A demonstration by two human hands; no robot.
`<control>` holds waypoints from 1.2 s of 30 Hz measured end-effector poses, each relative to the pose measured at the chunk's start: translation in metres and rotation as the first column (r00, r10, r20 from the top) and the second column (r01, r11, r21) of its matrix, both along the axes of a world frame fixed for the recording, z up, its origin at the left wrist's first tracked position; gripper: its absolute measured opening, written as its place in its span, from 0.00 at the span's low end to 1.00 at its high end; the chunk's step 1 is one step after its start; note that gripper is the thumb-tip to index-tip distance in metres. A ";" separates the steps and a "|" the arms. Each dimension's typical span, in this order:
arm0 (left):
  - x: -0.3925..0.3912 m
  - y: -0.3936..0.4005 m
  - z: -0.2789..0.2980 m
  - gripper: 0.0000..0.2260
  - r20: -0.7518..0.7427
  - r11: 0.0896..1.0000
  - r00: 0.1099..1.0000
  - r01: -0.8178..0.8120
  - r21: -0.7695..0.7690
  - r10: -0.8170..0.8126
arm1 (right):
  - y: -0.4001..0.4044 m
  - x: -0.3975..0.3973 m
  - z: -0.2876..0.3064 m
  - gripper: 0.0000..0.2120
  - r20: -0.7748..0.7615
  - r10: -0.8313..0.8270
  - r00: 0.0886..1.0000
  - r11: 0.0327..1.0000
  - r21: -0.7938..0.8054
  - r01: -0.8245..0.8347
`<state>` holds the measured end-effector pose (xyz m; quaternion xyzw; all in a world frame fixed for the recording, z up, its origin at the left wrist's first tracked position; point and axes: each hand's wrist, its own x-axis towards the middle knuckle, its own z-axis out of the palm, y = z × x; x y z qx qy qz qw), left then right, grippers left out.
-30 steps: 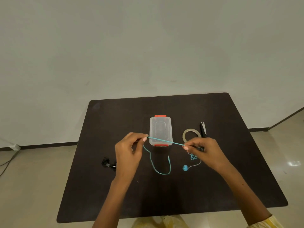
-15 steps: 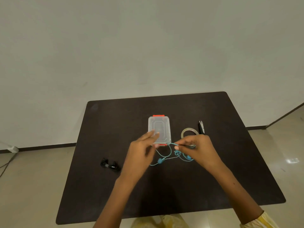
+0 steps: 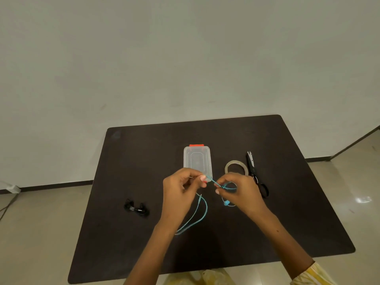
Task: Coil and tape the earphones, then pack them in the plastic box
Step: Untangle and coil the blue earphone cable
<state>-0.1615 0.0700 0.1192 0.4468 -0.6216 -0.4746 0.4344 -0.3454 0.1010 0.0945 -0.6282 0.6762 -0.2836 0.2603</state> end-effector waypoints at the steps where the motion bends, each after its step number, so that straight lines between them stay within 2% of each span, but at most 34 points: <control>1: 0.001 0.001 -0.001 0.04 -0.017 1.000 1.000 -0.004 0.017 0.004 | -0.001 -0.001 -0.003 0.09 0.035 -0.009 0.999 1.000 0.019 0.008; 5: 0.002 -0.001 -0.005 0.05 -0.040 0.998 0.999 -0.019 0.057 0.021 | 0.004 -0.007 -0.009 0.09 0.308 -0.170 0.936 0.985 0.027 0.170; 8: 0.001 -0.004 -0.005 0.04 -0.023 0.996 1.000 -0.014 0.092 0.016 | 0.008 -0.012 -0.012 0.07 0.431 -0.178 0.885 0.979 -0.008 0.201; 13: 0.000 -0.007 -0.004 0.03 0.027 0.990 0.998 0.060 0.131 -0.064 | 0.006 -0.014 0.000 0.13 0.289 -0.088 0.953 0.995 -0.017 0.097; 16: -0.002 -0.008 -0.003 0.03 0.083 0.983 0.986 0.133 0.122 -0.144 | 0.002 -0.005 0.014 0.16 0.340 0.029 0.940 1.000 -0.021 -0.023; 19: -0.002 -0.007 0.000 0.03 0.119 0.982 0.977 0.168 0.081 -0.177 | -0.003 0.012 0.020 0.13 0.394 0.113 0.912 0.994 -0.048 -0.103; 25: 0.015 -0.013 0.004 0.02 0.182 0.998 0.982 0.052 -0.028 -0.046 | -0.005 0.012 0.008 0.06 0.346 0.075 0.935 0.997 -0.021 -0.073; 33: 0.027 -0.010 -0.005 0.03 0.185 0.998 0.981 -0.060 -0.005 0.060 | -0.003 0.009 0.006 0.07 0.235 0.050 0.971 0.997 -0.064 -0.036; 36: 0.029 -0.010 -0.005 0.04 0.287 0.997 0.955 -0.069 -0.033 0.075 | -0.003 0.009 0.009 0.08 0.203 0.023 0.979 0.997 -0.078 -0.007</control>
